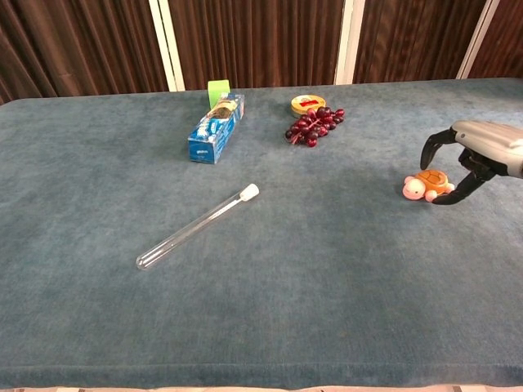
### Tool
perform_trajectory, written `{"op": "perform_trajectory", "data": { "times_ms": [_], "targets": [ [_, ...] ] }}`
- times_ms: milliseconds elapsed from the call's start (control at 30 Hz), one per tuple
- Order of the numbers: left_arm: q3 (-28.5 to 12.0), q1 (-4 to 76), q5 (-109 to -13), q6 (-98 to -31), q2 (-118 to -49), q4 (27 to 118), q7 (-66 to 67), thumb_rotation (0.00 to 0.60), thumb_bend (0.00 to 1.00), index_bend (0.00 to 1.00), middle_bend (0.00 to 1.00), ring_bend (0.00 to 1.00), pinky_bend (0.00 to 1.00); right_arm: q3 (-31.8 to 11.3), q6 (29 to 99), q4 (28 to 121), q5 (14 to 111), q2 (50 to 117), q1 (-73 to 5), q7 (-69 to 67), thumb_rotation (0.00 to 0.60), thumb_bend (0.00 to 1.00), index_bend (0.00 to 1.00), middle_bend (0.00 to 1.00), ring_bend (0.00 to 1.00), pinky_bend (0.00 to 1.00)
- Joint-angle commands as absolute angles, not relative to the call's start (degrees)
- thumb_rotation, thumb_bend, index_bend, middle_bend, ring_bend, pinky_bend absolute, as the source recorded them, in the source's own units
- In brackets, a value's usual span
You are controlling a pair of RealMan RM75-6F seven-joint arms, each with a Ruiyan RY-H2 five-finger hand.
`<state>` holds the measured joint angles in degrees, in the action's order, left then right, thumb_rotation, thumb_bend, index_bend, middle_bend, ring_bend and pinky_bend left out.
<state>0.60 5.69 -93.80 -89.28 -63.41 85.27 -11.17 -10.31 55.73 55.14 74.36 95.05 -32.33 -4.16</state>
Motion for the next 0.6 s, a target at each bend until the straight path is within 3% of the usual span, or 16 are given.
{"op": "perform_trajectory", "data": {
  "times_ms": [33,100,200,367,433,600],
  "targets": [
    [0.6,5.7,-93.8,-89.4,-63.4,85.3,-11.1,0.6,0.49,0.31,0.23,0.2,0.36,-10.4,55.4,53.6,74.2,96.2,-32.8,-4.4,0.6,0.21,0.58,0.46,1.0,1.0],
    [0.6,5.6,-93.9,-89.5,-63.5,85.2,-11.1,0.6,0.49,0.31,0.23,0.2,0.36,-10.3,55.6,52.7,74.5,96.8,-32.8,-4.7,0.6,0.23,0.6,0.48,1.0,1.0],
    [0.7,5.5,-94.0,-89.6,-63.5,85.2,-11.2,0.6,0.49,0.31,0.23,0.2,0.36,-10.0,56.2,51.6,75.1,97.4,-32.8,-5.4,0.6,0.33,0.66,0.53,1.0,1.0],
    [0.6,5.4,-93.9,-89.7,-63.4,85.2,-11.3,0.6,0.49,0.31,0.23,0.2,0.36,-9.6,57.9,49.1,76.1,98.7,-32.5,-5.5,0.6,0.82,0.82,0.69,1.0,1.0],
    [0.7,5.4,-93.9,-89.9,-63.4,85.2,-11.4,0.6,0.49,0.31,0.23,0.2,0.36,-9.5,58.0,48.6,76.2,99.0,-32.5,-5.5,0.6,0.89,0.85,0.72,1.0,1.0],
    [0.7,5.3,-93.9,-89.8,-63.3,85.3,-11.4,0.6,0.49,0.31,0.23,0.2,0.36,-9.1,58.7,47.4,76.9,99.5,-32.3,-6.1,0.6,0.94,0.88,0.76,1.0,1.0]
  ]
}}
